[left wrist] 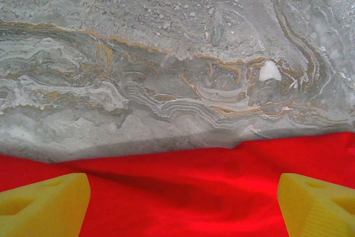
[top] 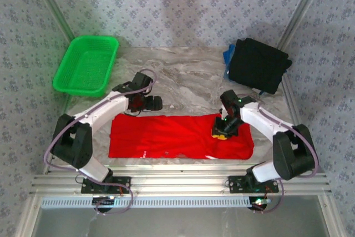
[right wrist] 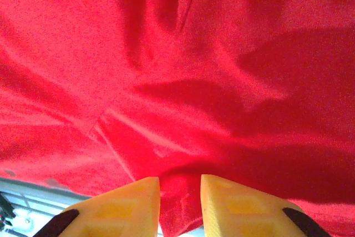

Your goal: Fold and stack the t-shirts

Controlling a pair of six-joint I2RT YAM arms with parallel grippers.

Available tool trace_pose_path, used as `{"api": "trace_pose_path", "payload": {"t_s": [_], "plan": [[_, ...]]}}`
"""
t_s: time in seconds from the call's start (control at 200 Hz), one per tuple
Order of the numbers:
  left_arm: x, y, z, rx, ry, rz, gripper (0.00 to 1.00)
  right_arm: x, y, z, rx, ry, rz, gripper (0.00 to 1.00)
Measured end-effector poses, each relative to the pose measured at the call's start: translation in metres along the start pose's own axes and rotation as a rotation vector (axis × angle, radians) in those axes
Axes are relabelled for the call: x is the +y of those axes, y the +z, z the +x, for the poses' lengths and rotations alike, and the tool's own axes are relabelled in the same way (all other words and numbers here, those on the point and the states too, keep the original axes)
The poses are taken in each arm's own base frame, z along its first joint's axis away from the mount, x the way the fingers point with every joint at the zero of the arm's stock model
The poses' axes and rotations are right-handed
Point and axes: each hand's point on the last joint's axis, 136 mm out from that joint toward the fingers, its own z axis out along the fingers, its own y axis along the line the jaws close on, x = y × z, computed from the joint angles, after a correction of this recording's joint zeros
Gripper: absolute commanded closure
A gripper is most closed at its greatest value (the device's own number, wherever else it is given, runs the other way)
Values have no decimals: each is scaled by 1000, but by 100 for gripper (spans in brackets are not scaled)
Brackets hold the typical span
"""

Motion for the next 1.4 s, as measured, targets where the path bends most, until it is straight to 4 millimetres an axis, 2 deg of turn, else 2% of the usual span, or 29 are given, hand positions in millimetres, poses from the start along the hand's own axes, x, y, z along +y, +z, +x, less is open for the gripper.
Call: {"api": "trace_pose_path", "payload": {"t_s": [0.145,0.25,0.38,0.49,0.585,0.65,0.745,0.889,0.999,1.124,1.224,1.359,1.399], "plan": [[0,2,-1,-6,0,2,13,1,25,-10,72,-17,20,78],[0,3,0,-2,0,0,13,0,36,7,134,-49,50,79],[3,4,2,4,-4,-5,13,-6,24,40,138,-86,61,79],[6,4,2,5,-9,-8,13,-26,10,71,143,-45,94,79],[8,5,1,4,-15,-11,13,-39,4,87,149,7,122,79],[10,6,1,7,-19,-15,13,-43,2,91,146,40,134,79],[12,8,2,13,-20,-20,13,-45,-5,82,111,79,141,76],[10,10,3,27,-15,-7,14,-42,-18,45,7,163,96,76],[11,20,11,77,-17,-12,14,-49,-3,20,-1,239,92,76],[18,31,29,159,-43,-42,17,-55,17,3,5,287,111,76],[33,37,45,219,-99,-89,24,-60,25,-4,11,340,132,76],[76,46,74,302,-253,-186,33,-58,24,-17,4,386,154,75],[84,46,77,315,-295,-203,33,-57,24,-25,-1,396,165,75]]}}
